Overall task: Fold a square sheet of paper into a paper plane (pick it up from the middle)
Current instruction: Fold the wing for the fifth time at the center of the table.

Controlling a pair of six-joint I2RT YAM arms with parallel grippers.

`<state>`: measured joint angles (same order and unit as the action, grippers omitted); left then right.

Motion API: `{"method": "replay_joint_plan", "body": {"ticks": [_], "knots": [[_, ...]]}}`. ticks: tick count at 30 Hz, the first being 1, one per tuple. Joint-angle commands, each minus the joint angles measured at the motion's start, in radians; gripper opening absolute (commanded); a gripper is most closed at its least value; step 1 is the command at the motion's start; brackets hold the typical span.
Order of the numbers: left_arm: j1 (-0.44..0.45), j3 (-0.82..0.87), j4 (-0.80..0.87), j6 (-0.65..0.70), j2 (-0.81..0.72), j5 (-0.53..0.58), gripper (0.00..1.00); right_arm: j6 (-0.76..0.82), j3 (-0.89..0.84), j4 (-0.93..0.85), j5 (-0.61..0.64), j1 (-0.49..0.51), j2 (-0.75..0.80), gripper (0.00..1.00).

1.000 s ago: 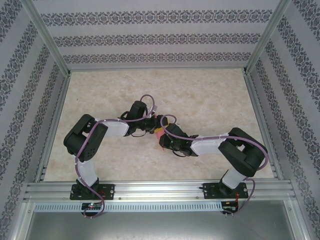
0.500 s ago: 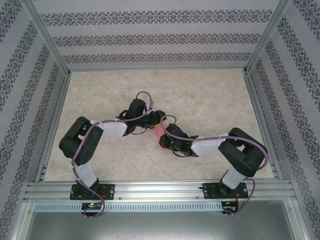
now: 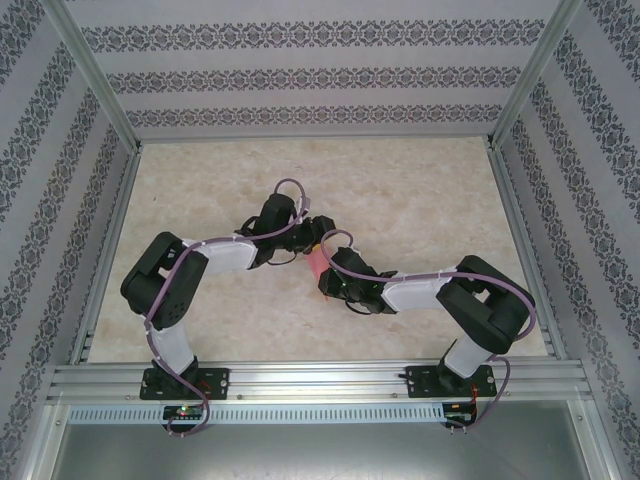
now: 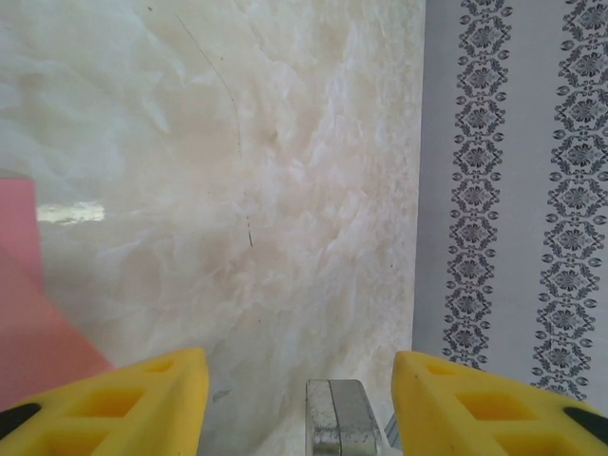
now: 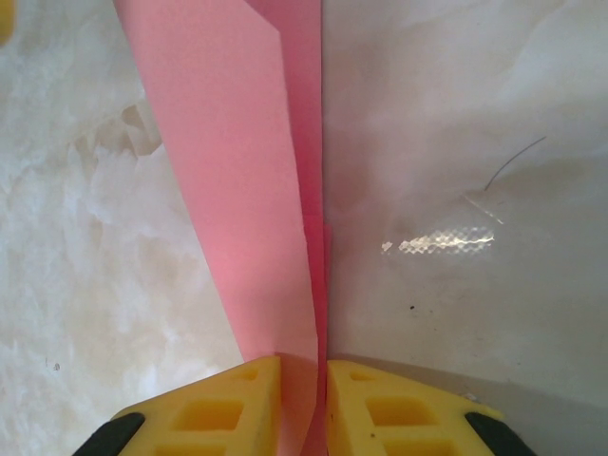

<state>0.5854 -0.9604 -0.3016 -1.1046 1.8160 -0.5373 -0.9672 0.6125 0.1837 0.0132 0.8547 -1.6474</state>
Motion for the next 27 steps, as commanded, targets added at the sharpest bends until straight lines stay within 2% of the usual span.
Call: {"method": "replay_joint_plan", "body": {"ticks": [1,12,27], "knots": [[0.014,-0.017,-0.005,-0.032,0.039,-0.017,0.56,-0.005,-0.020,0.106,-0.022,0.006,-0.099,0.21],[0.013,-0.033,0.137,0.039,0.057,0.070,0.55,-0.005,-0.016,0.107,-0.027,0.006,-0.095,0.21],[0.002,-0.048,0.197,0.101,0.071,0.112,0.54,0.014,-0.007,0.083,-0.060,-0.005,-0.046,0.16]]}}
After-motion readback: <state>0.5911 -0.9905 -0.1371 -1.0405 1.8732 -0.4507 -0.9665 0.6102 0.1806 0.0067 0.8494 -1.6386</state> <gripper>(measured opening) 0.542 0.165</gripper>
